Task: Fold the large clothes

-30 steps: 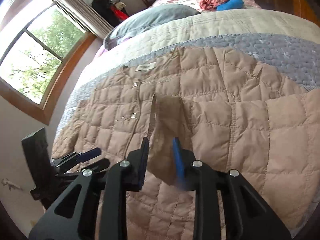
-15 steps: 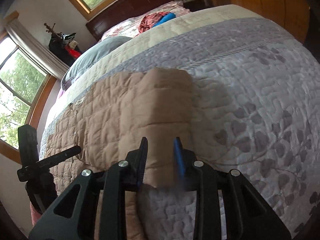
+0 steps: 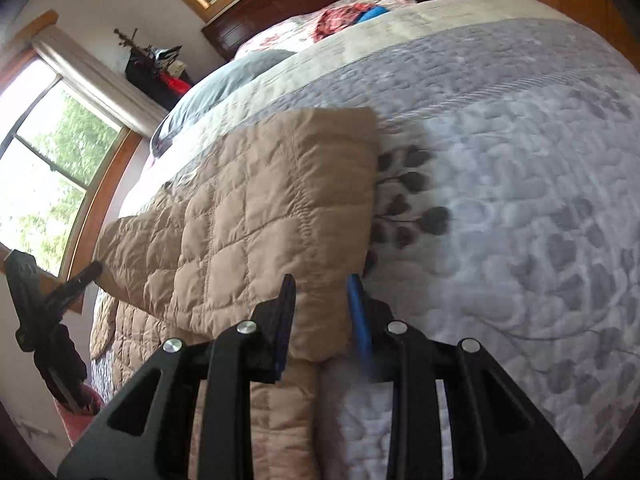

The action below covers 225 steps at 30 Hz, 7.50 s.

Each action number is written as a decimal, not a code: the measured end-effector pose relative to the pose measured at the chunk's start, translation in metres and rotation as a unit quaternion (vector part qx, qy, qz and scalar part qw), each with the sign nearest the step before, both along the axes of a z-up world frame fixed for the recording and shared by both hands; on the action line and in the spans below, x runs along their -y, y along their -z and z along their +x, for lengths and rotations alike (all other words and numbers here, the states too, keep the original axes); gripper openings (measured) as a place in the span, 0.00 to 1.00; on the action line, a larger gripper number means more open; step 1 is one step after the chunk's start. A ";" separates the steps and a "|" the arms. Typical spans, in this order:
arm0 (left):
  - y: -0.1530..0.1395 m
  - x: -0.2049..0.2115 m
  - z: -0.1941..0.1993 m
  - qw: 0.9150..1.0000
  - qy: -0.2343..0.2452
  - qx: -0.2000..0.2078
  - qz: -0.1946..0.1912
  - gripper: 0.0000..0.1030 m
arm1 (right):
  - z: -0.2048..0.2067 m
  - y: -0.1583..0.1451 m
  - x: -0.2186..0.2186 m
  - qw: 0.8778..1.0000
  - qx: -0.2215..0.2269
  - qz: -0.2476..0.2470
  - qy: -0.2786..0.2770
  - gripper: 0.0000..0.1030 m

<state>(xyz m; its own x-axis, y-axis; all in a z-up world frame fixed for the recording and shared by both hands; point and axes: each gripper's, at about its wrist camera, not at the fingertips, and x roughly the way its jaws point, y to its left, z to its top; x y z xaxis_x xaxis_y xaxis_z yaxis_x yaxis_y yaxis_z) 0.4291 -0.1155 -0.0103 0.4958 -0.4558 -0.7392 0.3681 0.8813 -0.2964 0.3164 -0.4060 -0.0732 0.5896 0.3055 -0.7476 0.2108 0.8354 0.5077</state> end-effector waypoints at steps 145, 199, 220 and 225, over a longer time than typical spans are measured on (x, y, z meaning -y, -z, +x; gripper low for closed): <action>0.027 -0.050 -0.057 0.998 0.063 -0.018 -0.024 0.45 | 0.004 -0.029 -0.130 0.987 -0.016 -0.074 -0.143 0.50; 0.085 -0.046 -0.003 0.988 -0.034 0.028 0.151 0.44 | 0.074 0.001 -0.086 0.991 -0.047 -0.118 -0.034 0.10; 0.079 -0.001 -0.025 0.985 0.014 0.031 0.171 0.44 | 0.080 0.011 -0.186 0.980 -0.041 -0.136 -0.139 0.17; 0.053 -0.001 -0.004 0.990 -0.002 0.035 0.138 0.44 | 0.088 -0.024 -0.169 0.986 -0.003 -0.114 -0.118 0.19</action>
